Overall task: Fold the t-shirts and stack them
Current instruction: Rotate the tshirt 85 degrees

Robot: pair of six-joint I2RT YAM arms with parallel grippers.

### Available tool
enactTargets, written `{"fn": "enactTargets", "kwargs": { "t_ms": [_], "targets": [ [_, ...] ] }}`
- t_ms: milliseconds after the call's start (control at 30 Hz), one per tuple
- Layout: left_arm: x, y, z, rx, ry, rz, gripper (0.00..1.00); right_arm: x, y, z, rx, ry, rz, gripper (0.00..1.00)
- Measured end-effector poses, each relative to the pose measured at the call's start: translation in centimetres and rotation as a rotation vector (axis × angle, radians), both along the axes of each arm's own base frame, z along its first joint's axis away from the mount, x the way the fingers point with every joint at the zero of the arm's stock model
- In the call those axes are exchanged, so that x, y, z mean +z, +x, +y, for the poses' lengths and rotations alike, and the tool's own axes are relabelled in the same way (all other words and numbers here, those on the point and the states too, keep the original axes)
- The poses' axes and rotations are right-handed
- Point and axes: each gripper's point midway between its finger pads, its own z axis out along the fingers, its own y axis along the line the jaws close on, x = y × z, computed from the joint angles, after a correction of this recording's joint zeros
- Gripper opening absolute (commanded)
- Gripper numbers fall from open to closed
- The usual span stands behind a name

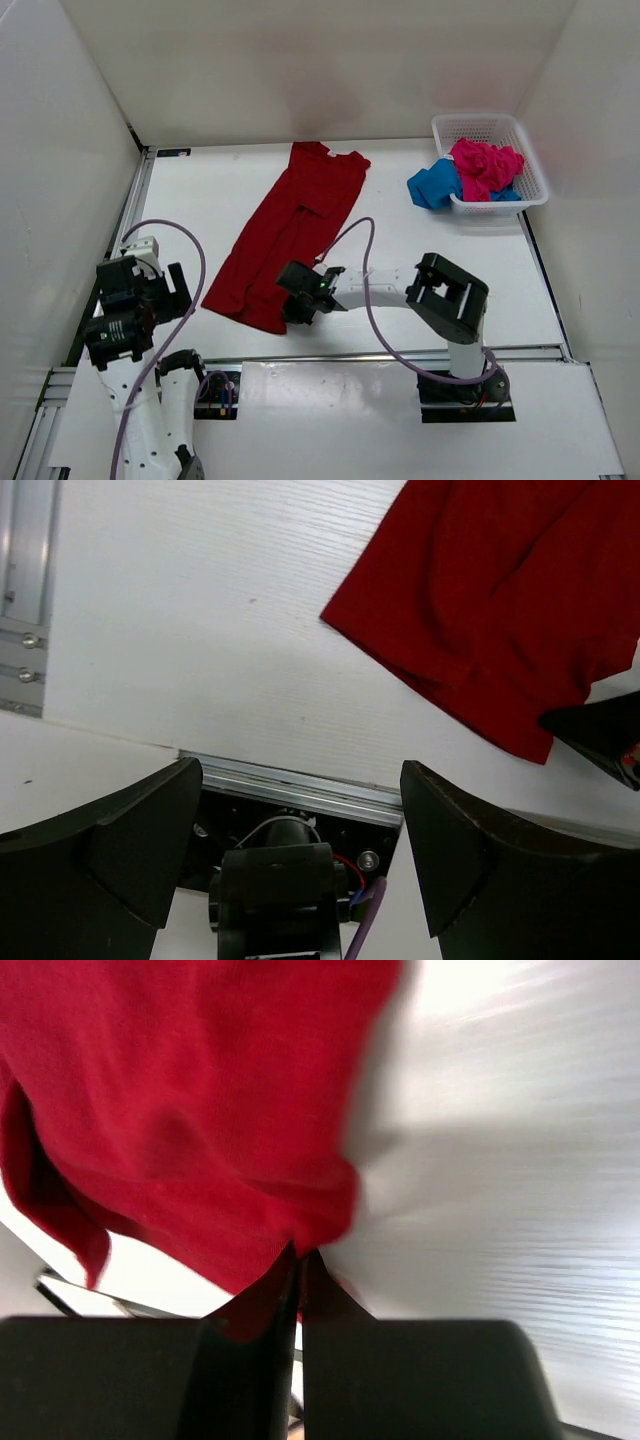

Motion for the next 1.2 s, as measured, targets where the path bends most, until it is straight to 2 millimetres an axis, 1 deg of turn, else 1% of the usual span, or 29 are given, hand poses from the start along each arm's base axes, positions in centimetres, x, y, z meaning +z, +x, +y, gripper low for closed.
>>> {"fn": "enactTargets", "kwargs": {
  "t_ms": [33, 100, 133, 167, 267, 300, 367, 400, 433, 500, 533, 567, 633, 667, 700, 733, 800, 867, 933, 967, 1033, 1200],
  "targets": [
    [-0.2, 0.3, -0.2, -0.01, -0.016, 0.012, 0.9, 0.1, -0.1, -0.6, 0.01, -0.003, -0.008, 0.0],
    [-0.8, 0.9, -0.6, -0.03, -0.052, 0.049, 0.88, 0.0, -0.9, -3.1, 0.034, -0.027, -0.021, 0.0],
    [-1.2, 1.3, -0.7, -0.038, -0.07, 0.074, 0.88, 0.0, -1.5, -4.5, 0.048, -0.041, -0.024, 0.0],
    [-1.7, 1.7, -0.9, -0.047, -0.09, 0.102, 0.86, -0.1, -2.2, -6.4, 0.071, -0.06, -0.031, 0.0],
    [-3.2, 2.9, -1.4, -0.08, -0.14, 0.176, 0.86, -0.2, -4.0, -10.4, 0.124, -0.086, -0.037, 0.0],
    [-3.6, 3.3, -1.8, -0.1, -0.156, 0.199, 0.86, -0.3, -4.6, -11.5, 0.143, -0.087, -0.038, 0.03],
    [-4.6, 4.1, -2.9, -0.17, -0.177, 0.237, 0.86, -0.3, -5.7, -13.0, 0.185, -0.073, -0.037, 0.14],
    [-5.1, 4.2, -3.7, -0.212, -0.184, 0.255, 0.86, -0.3, -6.0, -13.3, 0.2, -0.068, -0.037, 0.19],
    [-5.8, 4.3, -4.7, -0.272, -0.176, 0.275, 0.86, -0.2, -6.3, -13.6, 0.223, -0.06, -0.035, 0.29],
    [-7.4, 3.9, -7.0, -0.416, -0.15, 0.32, 0.86, 0.0, -6.8, -13.6, 0.27, -0.049, -0.039, 0.35],
    [-8.2, 3.5, -8.2, -0.498, -0.118, 0.347, 0.88, 0.0, -6.9, -13.6, 0.292, -0.048, -0.043, 0.41],
    [-9.0, 3.0, -9.2, -0.575, -0.086, 0.371, 0.88, 0.1, -7.1, -13.6, 0.31, -0.044, -0.044, 0.41],
    [-10.2, 2.2, -11.3, -0.734, -0.001, 0.399, 0.89, 0.3, -7.3, -13.8, 0.349, -0.044, -0.051, 0.44],
    [-10.6, 2.0, -12.2, -0.795, 0.029, 0.396, 0.91, 0.3, -7.5, -14.1, 0.363, -0.052, -0.05, 0.44],
    [-11.1, 1.7, -12.9, -0.846, 0.05, 0.395, 0.93, 0.4, -7.7, -14.4, 0.378, -0.061, -0.053, 0.46],
    [-11.7, 1.6, -13.4, -0.879, 0.068, 0.395, 0.93, 0.3, -7.8, -14.7, 0.388, -0.07, -0.052, 0.46],
    [-13.0, 1.8, -13.6, -0.893, 0.1, 0.393, 0.93, 0.3, -7.9, -15.2, 0.415, -0.089, -0.057, 0.46],
    [-14.8, 1.8, -13.1, -0.89, 0.143, 0.405, 0.93, 0.3, -8.0, -15.4, 0.439, -0.099, -0.063, 0.46],
    [-16.5, 1.4, -12.4, -0.887, 0.182, 0.442, 0.94, 0.5, -7.8, -15.2, 0.463, -0.105, -0.074, 0.46],
    [-17.0, 1.3, -12.3, -0.89, 0.199, 0.453, 0.94, 0.6, -7.7, -15.1, 0.476, -0.107, -0.081, 0.46],
    [-17.6, 1.6, -12.5, -0.896, 0.219, 0.443, 0.94, 0.7, -7.5, -14.7, 0.494, -0.108, -0.095, 0.46],
    [-18.0, 3.0, -13.1, -0.889, 0.232, 0.372, 0.94, 0.9, -6.8, -14.6, 0.506, -0.122, -0.134, 0.46]
  ]
}}
